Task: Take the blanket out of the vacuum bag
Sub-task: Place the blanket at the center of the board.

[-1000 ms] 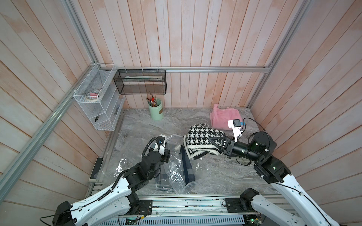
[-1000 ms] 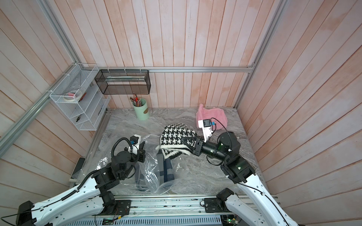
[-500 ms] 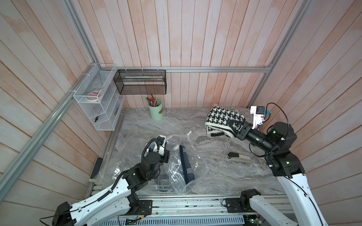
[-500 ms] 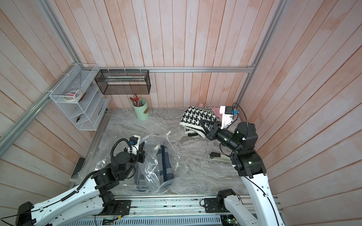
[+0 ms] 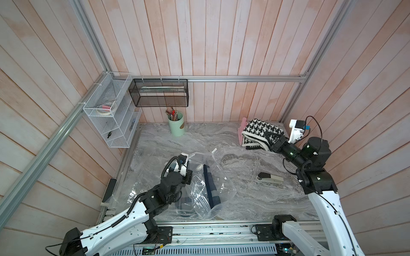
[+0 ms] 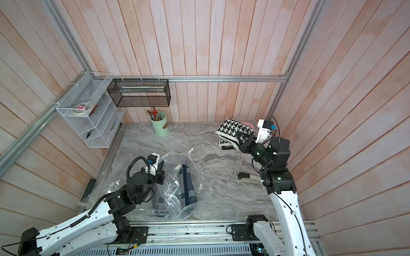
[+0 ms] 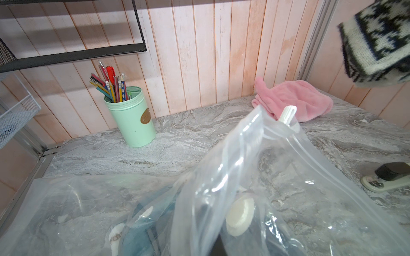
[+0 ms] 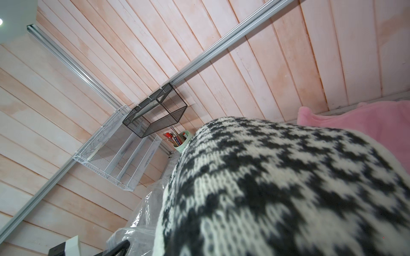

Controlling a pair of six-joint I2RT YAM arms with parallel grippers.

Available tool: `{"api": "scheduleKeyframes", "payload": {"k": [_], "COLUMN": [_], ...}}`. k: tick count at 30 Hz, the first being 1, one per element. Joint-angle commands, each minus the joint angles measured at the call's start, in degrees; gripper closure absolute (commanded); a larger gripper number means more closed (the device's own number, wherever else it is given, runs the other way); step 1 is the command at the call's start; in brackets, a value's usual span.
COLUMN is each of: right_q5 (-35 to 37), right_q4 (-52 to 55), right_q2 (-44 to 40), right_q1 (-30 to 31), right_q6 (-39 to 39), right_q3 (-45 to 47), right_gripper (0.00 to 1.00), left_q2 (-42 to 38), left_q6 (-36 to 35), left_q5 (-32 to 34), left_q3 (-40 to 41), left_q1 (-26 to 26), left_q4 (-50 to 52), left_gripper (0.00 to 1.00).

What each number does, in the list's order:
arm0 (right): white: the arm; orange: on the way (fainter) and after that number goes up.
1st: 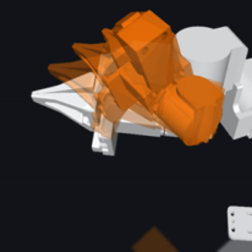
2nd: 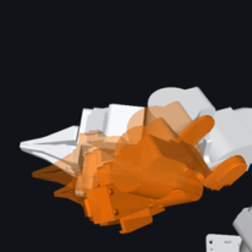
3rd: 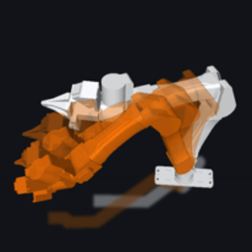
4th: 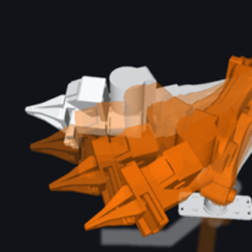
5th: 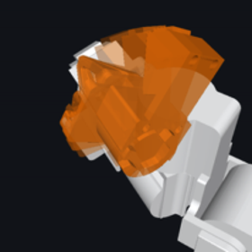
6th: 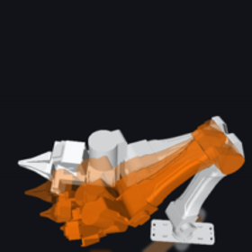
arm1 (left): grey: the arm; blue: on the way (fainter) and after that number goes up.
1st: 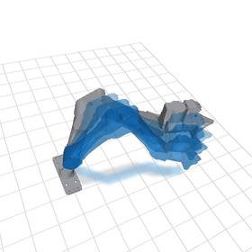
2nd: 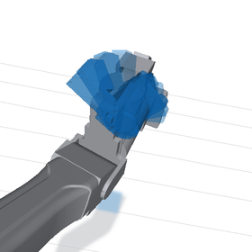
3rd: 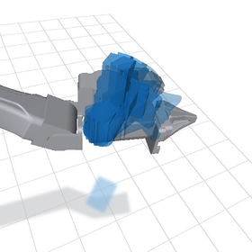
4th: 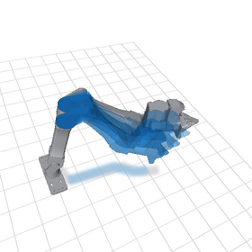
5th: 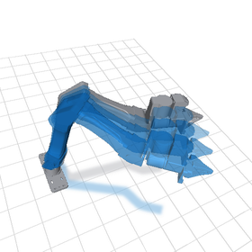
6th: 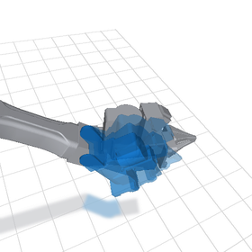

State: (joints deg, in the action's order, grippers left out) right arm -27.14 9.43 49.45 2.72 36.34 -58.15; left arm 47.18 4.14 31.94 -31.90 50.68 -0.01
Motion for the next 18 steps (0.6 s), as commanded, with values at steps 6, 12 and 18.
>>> {"api": "scheduleKeyframes", "payload": {"k": [6,12,18], "right_q5": [-5.90,-7.35,-12.20], "right_q4": [-12.69,-13.80,-15.67], "right_q2": [3.81,6.86,8.12], "right_q1": [-7.07,-11.64,-19.12], "right_q6": [3.38,1.11,0.16], "right_q3": [4.81,5.93,8.95], "right_gripper": [1.00,1.00,1.00], "left_q2": [-0.14,0.37,1.04], "left_q6": [-0.32,-0.44,-0.40], "left_q5": [0.29,0.39,0.43], "left_q3": [0.76,0.34,0.42], "left_q1": [-0.31,-0.40,-0.40], "left_q4": [-1.21,-0.85,-1.11], "left_gripper": [1.00,1.00,1.00]}}
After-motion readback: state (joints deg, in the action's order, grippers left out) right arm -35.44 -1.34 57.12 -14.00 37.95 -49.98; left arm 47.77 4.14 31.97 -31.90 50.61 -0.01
